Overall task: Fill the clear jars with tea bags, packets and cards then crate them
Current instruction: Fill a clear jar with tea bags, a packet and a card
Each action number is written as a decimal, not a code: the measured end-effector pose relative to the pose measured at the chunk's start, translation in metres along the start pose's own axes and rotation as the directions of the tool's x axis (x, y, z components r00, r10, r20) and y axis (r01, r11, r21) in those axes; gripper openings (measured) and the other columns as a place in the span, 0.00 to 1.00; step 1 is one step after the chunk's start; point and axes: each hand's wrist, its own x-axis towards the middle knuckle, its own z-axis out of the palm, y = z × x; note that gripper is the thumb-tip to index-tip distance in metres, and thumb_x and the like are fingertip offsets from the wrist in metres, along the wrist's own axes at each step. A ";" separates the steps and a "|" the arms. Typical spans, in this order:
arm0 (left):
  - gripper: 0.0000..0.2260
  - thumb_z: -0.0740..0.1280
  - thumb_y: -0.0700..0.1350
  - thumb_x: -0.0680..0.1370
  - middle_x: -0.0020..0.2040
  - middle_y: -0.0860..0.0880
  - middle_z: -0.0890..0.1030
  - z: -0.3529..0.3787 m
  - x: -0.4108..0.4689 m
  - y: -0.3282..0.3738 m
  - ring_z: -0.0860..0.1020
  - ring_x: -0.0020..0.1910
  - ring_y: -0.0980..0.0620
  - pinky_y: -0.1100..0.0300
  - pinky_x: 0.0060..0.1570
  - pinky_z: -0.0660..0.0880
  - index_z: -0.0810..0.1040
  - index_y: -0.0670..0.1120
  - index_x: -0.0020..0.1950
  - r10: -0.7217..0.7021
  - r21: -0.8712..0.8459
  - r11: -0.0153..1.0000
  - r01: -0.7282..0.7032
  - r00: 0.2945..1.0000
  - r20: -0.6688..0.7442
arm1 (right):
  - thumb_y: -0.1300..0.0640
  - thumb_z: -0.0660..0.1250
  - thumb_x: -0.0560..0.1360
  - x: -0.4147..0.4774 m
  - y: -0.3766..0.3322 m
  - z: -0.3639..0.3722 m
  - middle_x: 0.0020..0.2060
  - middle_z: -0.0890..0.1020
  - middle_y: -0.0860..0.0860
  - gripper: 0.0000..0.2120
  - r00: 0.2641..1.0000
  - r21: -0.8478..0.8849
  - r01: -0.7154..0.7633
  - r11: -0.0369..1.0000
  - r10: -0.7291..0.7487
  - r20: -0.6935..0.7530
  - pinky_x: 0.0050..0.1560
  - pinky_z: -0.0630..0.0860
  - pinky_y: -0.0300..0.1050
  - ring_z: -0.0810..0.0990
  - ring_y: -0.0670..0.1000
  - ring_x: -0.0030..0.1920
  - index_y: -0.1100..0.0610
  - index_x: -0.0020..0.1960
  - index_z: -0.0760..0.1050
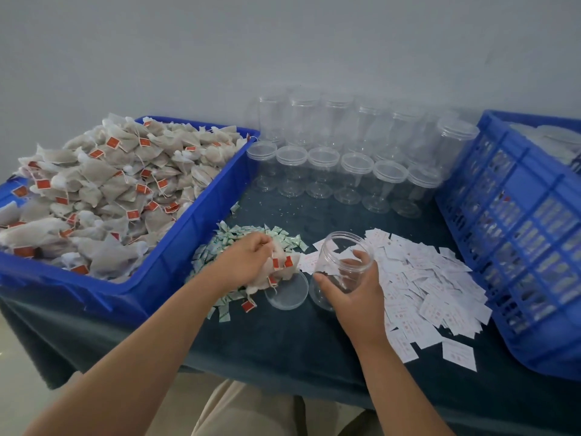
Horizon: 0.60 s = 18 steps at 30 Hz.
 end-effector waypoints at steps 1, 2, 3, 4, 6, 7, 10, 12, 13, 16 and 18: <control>0.10 0.59 0.52 0.87 0.51 0.57 0.81 0.001 0.000 0.001 0.80 0.47 0.56 0.58 0.42 0.73 0.77 0.54 0.65 0.022 0.021 1.000 -0.021 0.999 -0.027 | 0.27 0.79 0.60 0.000 0.000 0.000 0.61 0.76 0.27 0.45 1.000 -0.001 0.000 1.000 0.000 -0.003 0.67 0.79 0.46 0.79 0.42 0.65 0.34 0.71 0.66; 0.09 0.59 0.51 0.87 0.50 0.57 0.81 0.002 0.001 0.002 0.79 0.45 0.57 0.58 0.40 0.72 0.77 0.54 0.63 0.029 0.003 1.000 -0.029 0.999 -0.044 | 0.27 0.79 0.60 0.000 0.000 0.000 0.60 0.76 0.27 0.44 1.000 -0.001 -0.001 1.000 0.001 -0.006 0.67 0.79 0.45 0.79 0.41 0.64 0.34 0.71 0.66; 0.07 0.60 0.49 0.86 0.48 0.56 0.82 0.003 0.002 0.002 0.79 0.43 0.56 0.57 0.40 0.73 0.77 0.55 0.60 0.023 -0.049 0.998 -0.026 0.997 -0.067 | 0.26 0.79 0.59 0.000 -0.001 0.000 0.60 0.75 0.27 0.44 1.000 -0.002 -0.002 1.000 0.002 -0.008 0.66 0.78 0.44 0.79 0.41 0.64 0.33 0.70 0.65; 0.05 0.62 0.48 0.86 0.46 0.56 0.82 0.003 0.003 0.002 0.79 0.41 0.56 0.57 0.39 0.73 0.77 0.55 0.57 0.014 -0.099 0.995 -0.024 0.995 -0.102 | 0.26 0.79 0.59 0.000 -0.002 -0.001 0.60 0.75 0.26 0.44 1.000 -0.003 -0.001 1.000 0.001 -0.009 0.66 0.78 0.42 0.79 0.39 0.63 0.32 0.70 0.65; 0.04 0.65 0.46 0.84 0.43 0.56 0.84 0.001 0.004 0.001 0.79 0.38 0.56 0.58 0.38 0.73 0.78 0.56 0.54 0.013 -0.154 0.987 -0.042 0.983 -0.183 | 0.26 0.79 0.59 0.000 -0.002 0.000 0.60 0.76 0.26 0.44 1.000 0.004 -0.001 1.000 0.001 -0.011 0.65 0.77 0.40 0.79 0.37 0.62 0.33 0.70 0.65; 0.04 0.66 0.46 0.84 0.42 0.56 0.85 0.001 0.004 0.001 0.80 0.37 0.56 0.58 0.38 0.74 0.79 0.55 0.53 0.014 -0.184 0.981 -0.056 0.975 -0.221 | 0.27 0.79 0.59 -0.001 -0.002 0.000 0.62 0.77 0.28 0.44 1.000 0.012 -0.003 1.000 0.004 -0.010 0.65 0.77 0.40 0.79 0.37 0.63 0.34 0.71 0.66; 0.04 0.68 0.46 0.83 0.44 0.57 0.86 0.001 0.003 0.001 0.83 0.43 0.53 0.58 0.41 0.78 0.81 0.55 0.54 -0.026 -0.331 0.940 -0.079 0.953 -0.301 | 0.27 0.79 0.59 -0.001 -0.002 0.000 0.63 0.79 0.33 0.46 1.000 0.024 -0.006 1.000 0.007 -0.008 0.66 0.77 0.42 0.80 0.41 0.65 0.37 0.72 0.68; 0.05 0.69 0.46 0.83 0.47 0.56 0.87 -0.002 0.002 0.006 0.85 0.50 0.49 0.53 0.49 0.81 0.81 0.55 0.56 -0.061 -0.458 0.883 -0.100 0.944 -0.324 | 0.26 0.79 0.59 -0.002 -0.002 0.000 0.63 0.79 0.33 0.47 1.000 0.022 -0.005 1.000 0.005 -0.001 0.66 0.77 0.41 0.80 0.40 0.65 0.38 0.73 0.68; 0.05 0.69 0.46 0.83 0.49 0.55 0.87 -0.004 0.002 0.011 0.86 0.52 0.48 0.51 0.52 0.82 0.82 0.55 0.56 -0.069 -0.519 0.847 -0.117 0.943 -0.324 | 0.25 0.79 0.59 -0.002 -0.003 0.000 0.63 0.79 0.32 0.47 1.000 0.017 -0.005 1.000 0.005 0.005 0.64 0.77 0.38 0.80 0.39 0.64 0.37 0.73 0.67; 0.06 0.68 0.44 0.84 0.52 0.51 0.88 -0.011 0.003 0.034 0.86 0.52 0.47 0.46 0.53 0.83 0.82 0.52 0.58 -0.058 -0.676 0.713 -0.185 0.946 -0.320 | 0.18 0.76 0.57 -0.004 -0.007 0.000 0.61 0.78 0.27 0.48 1.000 -0.003 0.004 1.000 -0.004 0.012 0.58 0.74 0.30 0.79 0.33 0.63 0.32 0.71 0.65; 0.06 0.67 0.42 0.84 0.49 0.51 0.88 -0.015 0.005 0.054 0.86 0.47 0.51 0.54 0.44 0.83 0.81 0.48 0.59 -0.017 -0.757 0.616 -0.219 0.957 -0.290 | 0.16 0.73 0.56 -0.004 -0.009 0.000 0.61 0.78 0.26 0.49 1.000 -0.023 0.014 1.000 -0.014 0.024 0.58 0.73 0.28 0.77 0.29 0.63 0.31 0.72 0.64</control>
